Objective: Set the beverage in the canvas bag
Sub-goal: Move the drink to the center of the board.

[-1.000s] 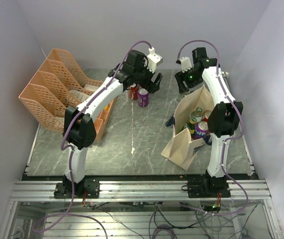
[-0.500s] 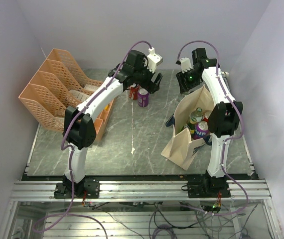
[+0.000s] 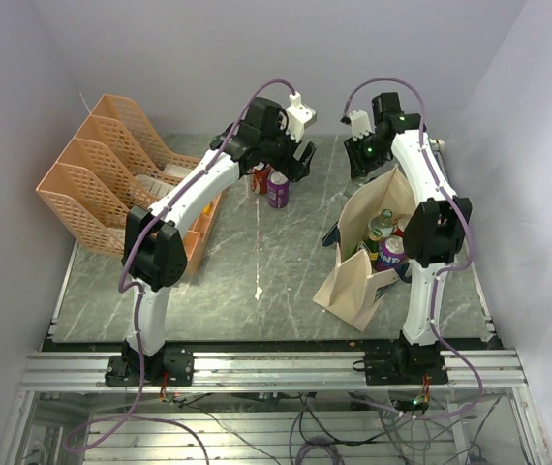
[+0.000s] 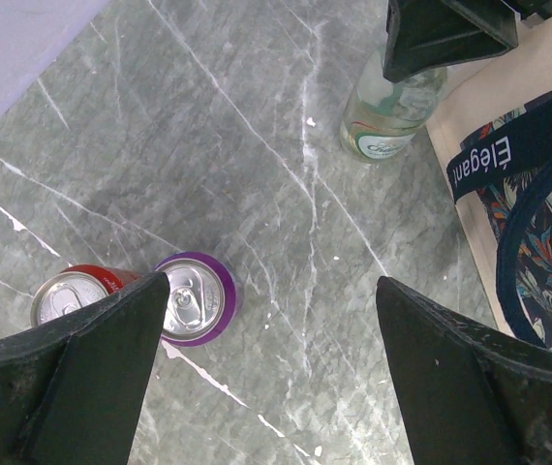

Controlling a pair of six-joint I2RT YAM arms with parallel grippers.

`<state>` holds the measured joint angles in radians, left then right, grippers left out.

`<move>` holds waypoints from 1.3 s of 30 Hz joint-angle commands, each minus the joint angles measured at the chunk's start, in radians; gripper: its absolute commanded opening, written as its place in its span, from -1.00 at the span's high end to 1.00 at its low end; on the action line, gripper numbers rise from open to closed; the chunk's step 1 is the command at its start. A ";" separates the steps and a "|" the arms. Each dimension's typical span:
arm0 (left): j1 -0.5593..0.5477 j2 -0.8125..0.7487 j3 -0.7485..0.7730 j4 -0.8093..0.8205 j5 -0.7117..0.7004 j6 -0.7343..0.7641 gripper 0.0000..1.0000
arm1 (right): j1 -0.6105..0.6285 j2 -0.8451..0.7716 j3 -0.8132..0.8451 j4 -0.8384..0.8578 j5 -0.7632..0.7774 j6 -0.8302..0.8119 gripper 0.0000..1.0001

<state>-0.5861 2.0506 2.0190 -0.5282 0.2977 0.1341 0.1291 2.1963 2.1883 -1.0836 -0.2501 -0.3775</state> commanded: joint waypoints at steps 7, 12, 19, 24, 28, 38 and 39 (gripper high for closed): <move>-0.004 -0.035 0.032 0.025 0.013 -0.007 -0.95 | -0.001 -0.026 0.150 0.015 -0.038 0.016 1.00; -0.010 -0.037 0.037 0.035 0.007 -0.024 -0.94 | 0.008 -0.099 0.116 0.047 -0.129 -0.010 1.00; -0.010 -0.048 0.037 0.041 -0.017 -0.062 -0.93 | 0.027 -0.158 0.120 0.077 -0.142 -0.015 1.00; -0.010 -0.059 0.034 0.032 -0.042 -0.064 -0.92 | 0.050 -0.201 0.117 0.083 -0.152 -0.022 1.00; -0.010 -0.076 0.020 0.035 -0.074 -0.079 -0.92 | 0.088 -0.236 0.063 0.087 -0.155 -0.043 1.00; -0.008 -0.173 -0.079 0.019 -0.256 -0.065 -0.94 | 0.165 -0.250 -0.052 0.100 -0.191 -0.065 1.00; -0.006 -0.186 -0.089 0.019 -0.281 -0.063 -0.95 | 0.171 -0.251 -0.071 0.108 -0.194 -0.066 1.00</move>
<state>-0.5926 1.9427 1.9644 -0.5232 0.1341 0.0669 0.2768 1.9926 2.1403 -1.0584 -0.3996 -0.4255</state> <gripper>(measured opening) 0.968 0.301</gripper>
